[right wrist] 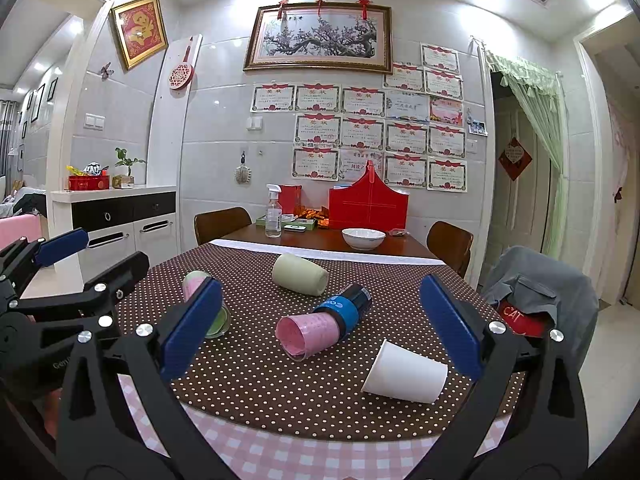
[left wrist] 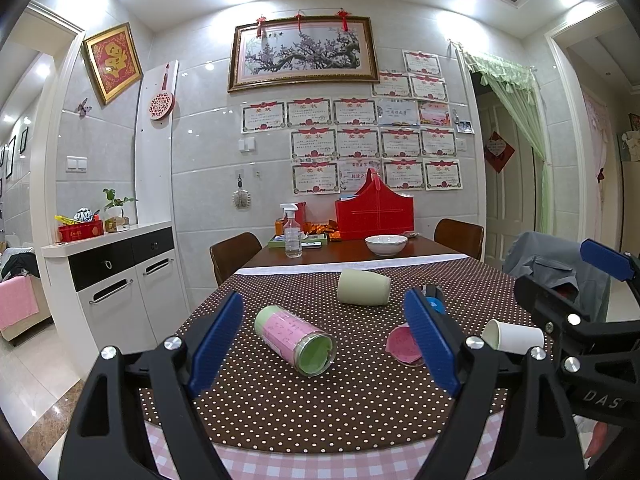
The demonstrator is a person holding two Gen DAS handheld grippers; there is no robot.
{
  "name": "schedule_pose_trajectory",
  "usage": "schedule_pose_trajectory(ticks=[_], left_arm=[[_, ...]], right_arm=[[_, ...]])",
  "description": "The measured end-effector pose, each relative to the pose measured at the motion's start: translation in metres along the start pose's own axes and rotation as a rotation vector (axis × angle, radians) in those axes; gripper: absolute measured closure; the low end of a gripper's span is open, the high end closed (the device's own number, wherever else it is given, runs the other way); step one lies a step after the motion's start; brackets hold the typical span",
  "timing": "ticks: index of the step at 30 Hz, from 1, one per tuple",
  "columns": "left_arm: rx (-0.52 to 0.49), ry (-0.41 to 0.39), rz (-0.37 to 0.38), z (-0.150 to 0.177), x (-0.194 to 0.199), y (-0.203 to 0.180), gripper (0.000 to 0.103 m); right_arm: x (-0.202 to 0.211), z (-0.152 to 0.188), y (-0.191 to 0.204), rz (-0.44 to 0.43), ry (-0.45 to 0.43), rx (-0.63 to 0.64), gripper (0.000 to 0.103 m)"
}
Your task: Flip cup upside down
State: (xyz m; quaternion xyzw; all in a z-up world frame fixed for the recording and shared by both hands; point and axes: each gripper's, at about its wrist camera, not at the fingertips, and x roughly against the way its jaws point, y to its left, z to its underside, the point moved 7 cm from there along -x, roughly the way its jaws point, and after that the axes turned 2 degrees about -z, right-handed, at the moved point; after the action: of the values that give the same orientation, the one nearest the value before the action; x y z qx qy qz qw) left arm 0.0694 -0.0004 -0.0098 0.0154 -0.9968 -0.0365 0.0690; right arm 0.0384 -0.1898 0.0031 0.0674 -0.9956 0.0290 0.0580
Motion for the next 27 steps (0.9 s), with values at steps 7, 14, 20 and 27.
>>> schedule_pose_trajectory(ticks=[7, 14, 20, 27], left_arm=[[0.0, 0.002, 0.001, 0.0002, 0.0, 0.0, 0.021], [0.0, 0.003, 0.002, 0.0002, 0.0002, 0.0, 0.021], [0.0, 0.005, 0.002, 0.0004, 0.001, -0.0001, 0.021], [0.0, 0.006, 0.002, 0.0044, -0.0022, -0.0015, 0.021]], right_arm=[[0.0001, 0.0001, 0.0, -0.001, 0.001, -0.001, 0.006], [0.0, 0.0001, 0.0001, 0.0, 0.001, 0.0, 0.006], [-0.0001, 0.0001, 0.0001, 0.0, 0.001, 0.0, 0.006], [0.0001, 0.0002, 0.0001, -0.001, 0.003, 0.0, 0.006]])
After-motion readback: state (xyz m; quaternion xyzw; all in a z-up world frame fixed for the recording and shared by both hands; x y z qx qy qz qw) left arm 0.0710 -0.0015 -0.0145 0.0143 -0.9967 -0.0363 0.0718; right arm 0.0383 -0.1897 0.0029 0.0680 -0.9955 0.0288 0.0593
